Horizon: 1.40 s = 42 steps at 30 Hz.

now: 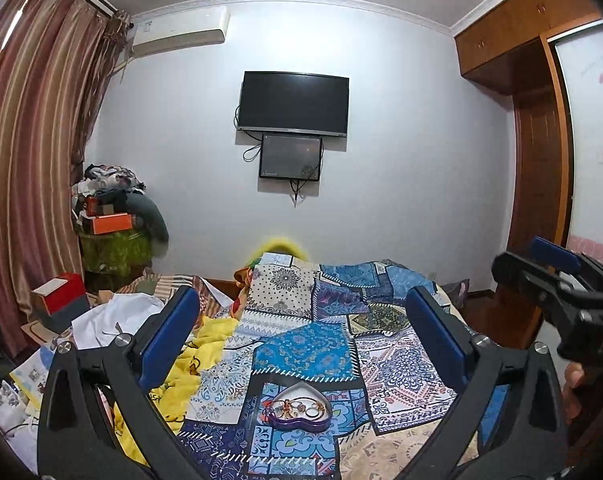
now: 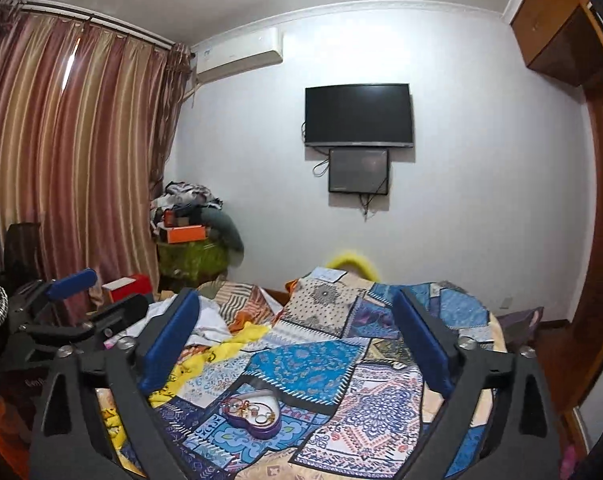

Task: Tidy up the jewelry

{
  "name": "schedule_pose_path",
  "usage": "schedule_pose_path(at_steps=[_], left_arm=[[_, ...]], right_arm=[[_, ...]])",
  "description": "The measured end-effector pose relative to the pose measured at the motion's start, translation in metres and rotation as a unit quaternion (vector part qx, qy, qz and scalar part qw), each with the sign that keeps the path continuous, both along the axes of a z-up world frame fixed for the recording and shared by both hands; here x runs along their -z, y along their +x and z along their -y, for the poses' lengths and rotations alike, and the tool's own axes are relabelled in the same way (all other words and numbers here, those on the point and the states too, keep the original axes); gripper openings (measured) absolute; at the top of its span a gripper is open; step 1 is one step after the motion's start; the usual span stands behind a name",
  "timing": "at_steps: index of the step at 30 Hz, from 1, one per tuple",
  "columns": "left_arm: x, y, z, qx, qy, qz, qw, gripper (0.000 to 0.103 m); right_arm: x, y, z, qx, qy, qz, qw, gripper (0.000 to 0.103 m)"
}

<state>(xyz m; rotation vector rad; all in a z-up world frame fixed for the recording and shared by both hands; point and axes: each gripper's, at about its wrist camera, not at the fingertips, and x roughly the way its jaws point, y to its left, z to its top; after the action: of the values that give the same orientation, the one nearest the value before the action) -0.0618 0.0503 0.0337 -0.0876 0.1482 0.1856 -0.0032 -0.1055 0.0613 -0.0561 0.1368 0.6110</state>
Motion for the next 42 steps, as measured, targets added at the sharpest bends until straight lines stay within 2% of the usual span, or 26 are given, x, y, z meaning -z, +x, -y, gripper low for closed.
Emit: schedule_pose_path(at_steps=[17,42], left_arm=[[-0.004,-0.021,0.009,-0.007,0.002,0.003,1.0,0.103],[0.003,-0.008,0.008,-0.011,-0.002,-0.004,0.9999,0.103]], right_arm=[[0.008,-0.008,0.007,0.005,0.004,-0.015,1.0,0.103],[0.01,-0.01,0.01,0.003,-0.001,-0.031,1.0,0.103]])
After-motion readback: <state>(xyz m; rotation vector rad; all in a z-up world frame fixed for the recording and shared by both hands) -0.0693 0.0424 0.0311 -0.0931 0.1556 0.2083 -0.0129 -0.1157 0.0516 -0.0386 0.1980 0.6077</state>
